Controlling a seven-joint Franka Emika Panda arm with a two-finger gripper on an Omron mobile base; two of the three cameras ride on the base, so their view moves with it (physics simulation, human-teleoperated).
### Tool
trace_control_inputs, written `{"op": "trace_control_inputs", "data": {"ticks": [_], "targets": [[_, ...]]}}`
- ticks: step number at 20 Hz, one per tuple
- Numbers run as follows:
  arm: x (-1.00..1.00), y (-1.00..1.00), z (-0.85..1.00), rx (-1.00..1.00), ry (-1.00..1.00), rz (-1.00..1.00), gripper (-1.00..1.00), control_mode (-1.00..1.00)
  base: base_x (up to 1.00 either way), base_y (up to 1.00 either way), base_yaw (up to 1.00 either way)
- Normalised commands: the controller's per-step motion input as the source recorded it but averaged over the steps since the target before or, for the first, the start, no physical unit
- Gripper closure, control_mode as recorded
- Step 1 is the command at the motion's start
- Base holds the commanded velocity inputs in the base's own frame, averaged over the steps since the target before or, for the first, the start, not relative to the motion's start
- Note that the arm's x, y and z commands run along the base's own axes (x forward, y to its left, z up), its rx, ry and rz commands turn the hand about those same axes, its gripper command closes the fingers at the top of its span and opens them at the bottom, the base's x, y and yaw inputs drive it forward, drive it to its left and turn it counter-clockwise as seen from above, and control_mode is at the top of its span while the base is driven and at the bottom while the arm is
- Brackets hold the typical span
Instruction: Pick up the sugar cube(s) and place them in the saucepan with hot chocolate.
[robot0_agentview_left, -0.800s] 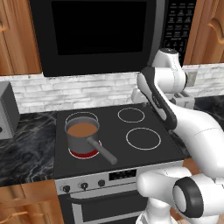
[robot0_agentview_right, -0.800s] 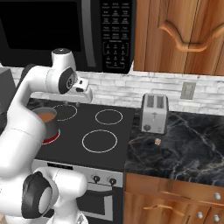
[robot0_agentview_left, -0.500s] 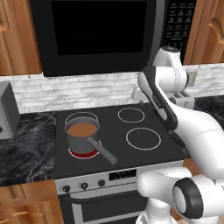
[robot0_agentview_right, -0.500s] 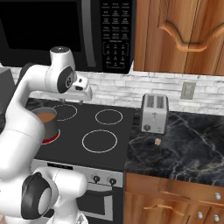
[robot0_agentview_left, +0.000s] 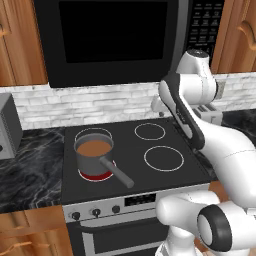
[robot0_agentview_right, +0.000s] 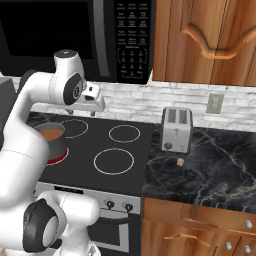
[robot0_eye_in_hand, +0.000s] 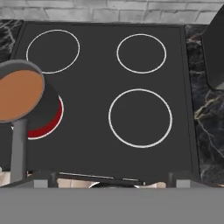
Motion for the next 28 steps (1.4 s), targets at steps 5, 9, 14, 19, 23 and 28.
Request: {"op": "trace_control_inputs", "data": {"ticks": [5,9,14,19,23,28], "targets": [[-0.33,-0.17,0.0,0.0,-0.03,-0.03,-1.0,-1.0,0.0,0.0,0.0],[-0.42,-0.64,0.01,0.0,-0.1,-0.14,-1.0,-1.0,0.0,0.0,0.0],[-0.37,-0.74,0.01,0.0,-0.11,-0.15,-1.0,-1.0,0.0,0.0,0.0],[-0.29,-0.7,0.0,0.0,-0.07,-0.13,-1.0,-1.0,0.0,0.0,0.0],[-0.2,-0.71,0.0,0.0,-0.02,-0.12,-1.0,-1.0,0.0,0.0,0.0],[-0.08,-0.71,0.0,0.0,0.0,-0.09,-1.0,-1.0,0.0,0.0,0.0]]}}
